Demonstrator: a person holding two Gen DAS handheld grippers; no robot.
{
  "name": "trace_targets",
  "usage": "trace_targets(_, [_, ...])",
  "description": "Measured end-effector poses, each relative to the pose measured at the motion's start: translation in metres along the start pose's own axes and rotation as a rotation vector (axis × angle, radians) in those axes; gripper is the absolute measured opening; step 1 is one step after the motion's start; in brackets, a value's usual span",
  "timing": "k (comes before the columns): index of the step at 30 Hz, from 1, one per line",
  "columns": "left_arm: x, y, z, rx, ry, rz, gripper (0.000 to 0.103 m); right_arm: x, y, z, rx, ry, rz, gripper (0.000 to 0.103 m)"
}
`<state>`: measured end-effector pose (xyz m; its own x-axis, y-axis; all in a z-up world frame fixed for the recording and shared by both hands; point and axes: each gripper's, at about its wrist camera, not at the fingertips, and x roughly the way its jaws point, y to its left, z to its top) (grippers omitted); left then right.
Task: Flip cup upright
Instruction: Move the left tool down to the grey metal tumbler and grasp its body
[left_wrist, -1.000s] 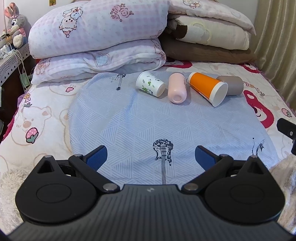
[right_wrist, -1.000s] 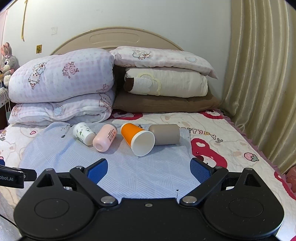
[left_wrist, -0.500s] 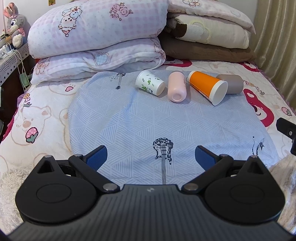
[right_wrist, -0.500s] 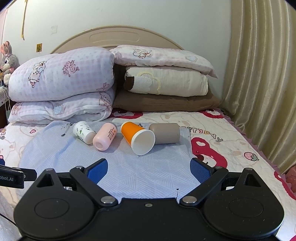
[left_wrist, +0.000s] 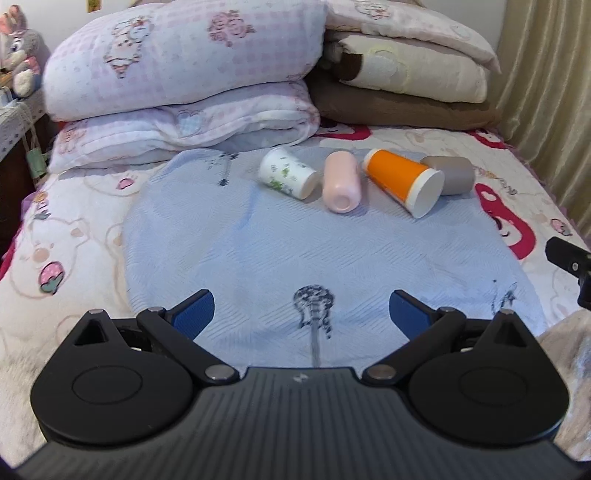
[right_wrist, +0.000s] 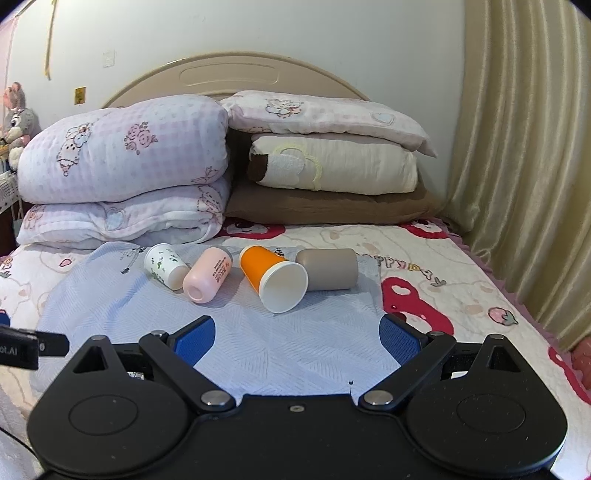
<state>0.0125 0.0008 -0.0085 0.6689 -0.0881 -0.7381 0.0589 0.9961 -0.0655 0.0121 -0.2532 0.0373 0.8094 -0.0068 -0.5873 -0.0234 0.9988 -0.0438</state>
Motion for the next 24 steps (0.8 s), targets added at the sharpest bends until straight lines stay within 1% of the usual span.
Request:
trace_targets(3, [0.006,-0.007,0.018,0.041,-0.006,-0.042,0.103,0.005,-0.014,0.010,0.004,0.001,0.065,0.098])
trace_targets(5, [0.009,-0.015,0.029,0.082,-0.024,-0.088,0.103,0.013,-0.032,0.019,0.056,0.038,0.156,0.098])
trace_targets(7, [0.017,-0.022,0.039,0.115,-0.008,-0.141,0.103,0.025,-0.047,0.027,0.102,0.082,0.236,0.098])
trace_targets(10, [0.031,-0.032,0.057,0.148,0.022,-0.184,0.103,0.041,-0.065,0.034,0.144,0.123,0.293,0.098])
trace_targets(13, [0.047,-0.046,0.078,0.208,0.023,-0.183,0.102,0.063,-0.083,0.041,0.229,0.181,0.330,0.098])
trace_targets(15, [0.057,-0.056,0.093,0.257,0.014,-0.189,0.102,0.079,-0.095,0.044,0.297,0.222,0.357,0.098])
trace_targets(17, [0.071,-0.066,0.108,0.298,0.029,-0.201,0.100,0.095,-0.111,0.049,0.394,0.258,0.384,0.098])
trace_targets(19, [0.084,-0.078,0.121,0.341,0.034,-0.221,0.099,0.112,-0.126,0.053,0.485,0.280,0.407,0.098])
trace_targets(23, [0.112,-0.109,0.143,0.470,0.017,-0.227,0.099,0.151,-0.149,0.054,0.709,0.318,0.433,0.098])
trace_targets(24, [0.121,-0.115,0.150,0.483,0.032,-0.251,0.099,0.160,-0.152,0.053,0.754,0.324,0.441,0.098])
